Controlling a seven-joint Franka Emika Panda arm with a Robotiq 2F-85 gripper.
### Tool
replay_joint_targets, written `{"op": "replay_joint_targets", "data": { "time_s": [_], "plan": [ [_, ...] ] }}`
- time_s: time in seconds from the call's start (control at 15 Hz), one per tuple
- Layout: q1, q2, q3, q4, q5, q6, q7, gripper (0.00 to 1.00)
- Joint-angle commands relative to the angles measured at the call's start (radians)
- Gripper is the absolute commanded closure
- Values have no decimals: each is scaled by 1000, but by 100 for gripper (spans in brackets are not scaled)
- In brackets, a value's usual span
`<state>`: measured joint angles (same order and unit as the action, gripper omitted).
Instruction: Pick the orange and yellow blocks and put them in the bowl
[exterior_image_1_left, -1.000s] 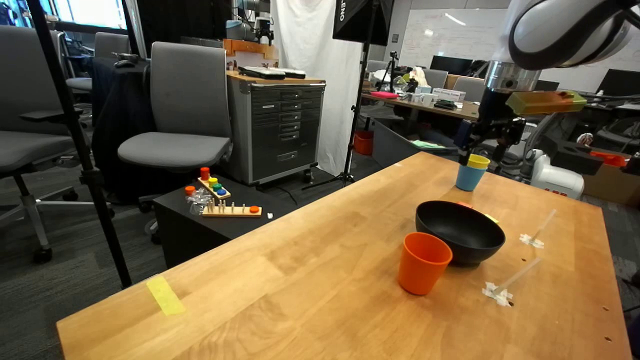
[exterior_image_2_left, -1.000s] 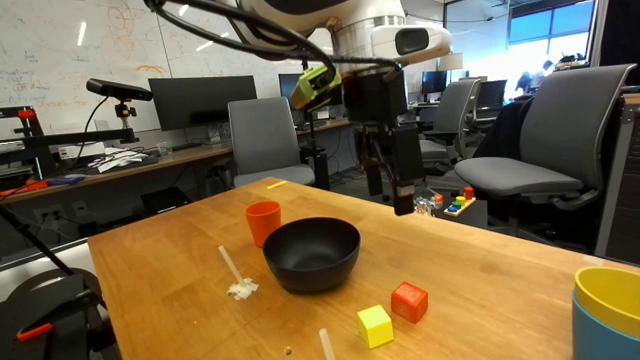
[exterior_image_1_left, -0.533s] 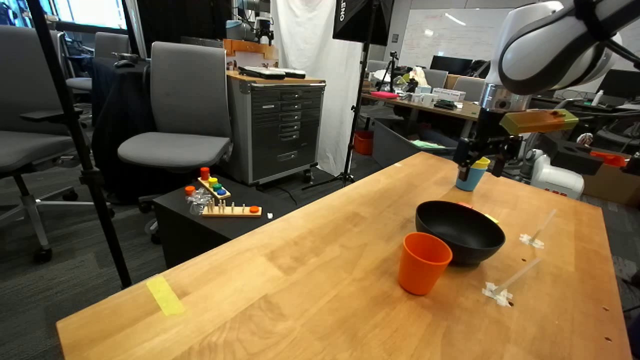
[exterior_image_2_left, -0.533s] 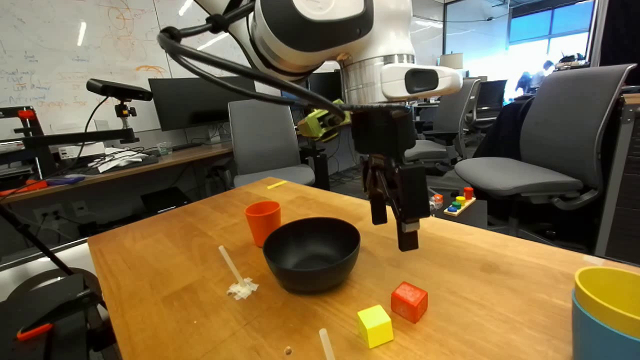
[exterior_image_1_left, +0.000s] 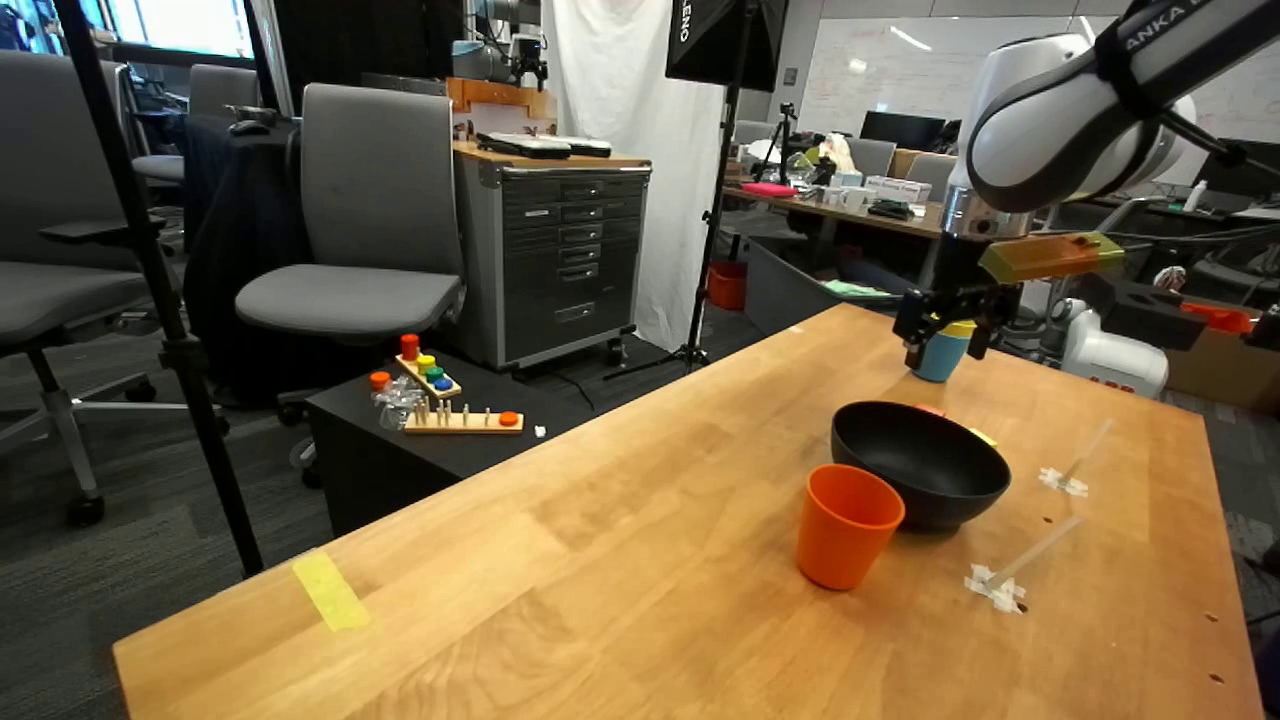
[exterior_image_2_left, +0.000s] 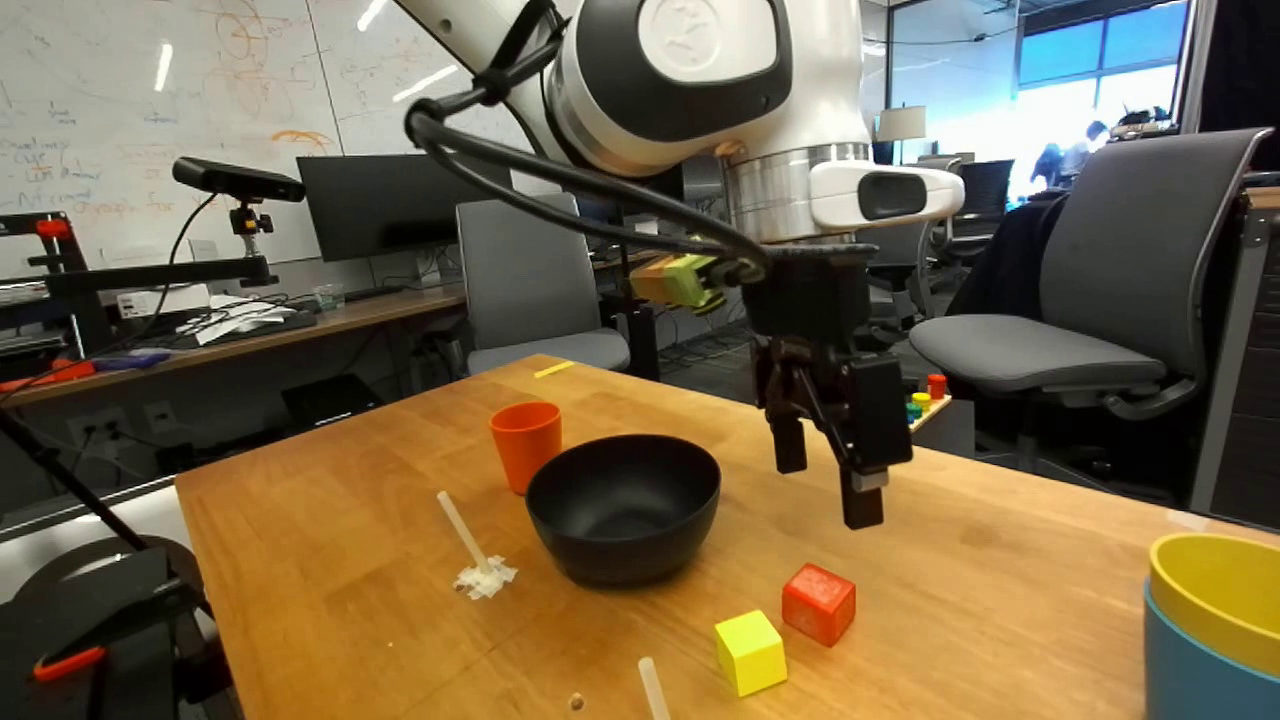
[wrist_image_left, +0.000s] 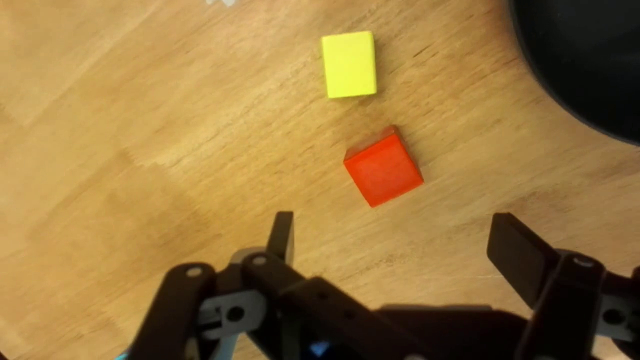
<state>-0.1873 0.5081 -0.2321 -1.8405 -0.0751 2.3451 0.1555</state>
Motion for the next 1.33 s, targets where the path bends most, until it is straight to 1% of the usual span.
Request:
{"op": "replay_joint_targets", "data": {
  "time_s": [0.0, 0.2, 0.47, 0.6, 0.8, 1.27],
  "plan": [
    [-36, 73, 16, 113, 4, -38, -82, 0],
    [-42, 105, 17, 141, -3, -43, -112, 0],
    [-38, 125, 24, 142, -8, -36, -146, 0],
    [-55, 124, 53, 138, 13, -46, -208, 0],
    [-62, 114, 78, 124, 19, -56, -270, 0],
    [-96, 96, 93, 91, 14, -81, -404, 0]
  ]
}}
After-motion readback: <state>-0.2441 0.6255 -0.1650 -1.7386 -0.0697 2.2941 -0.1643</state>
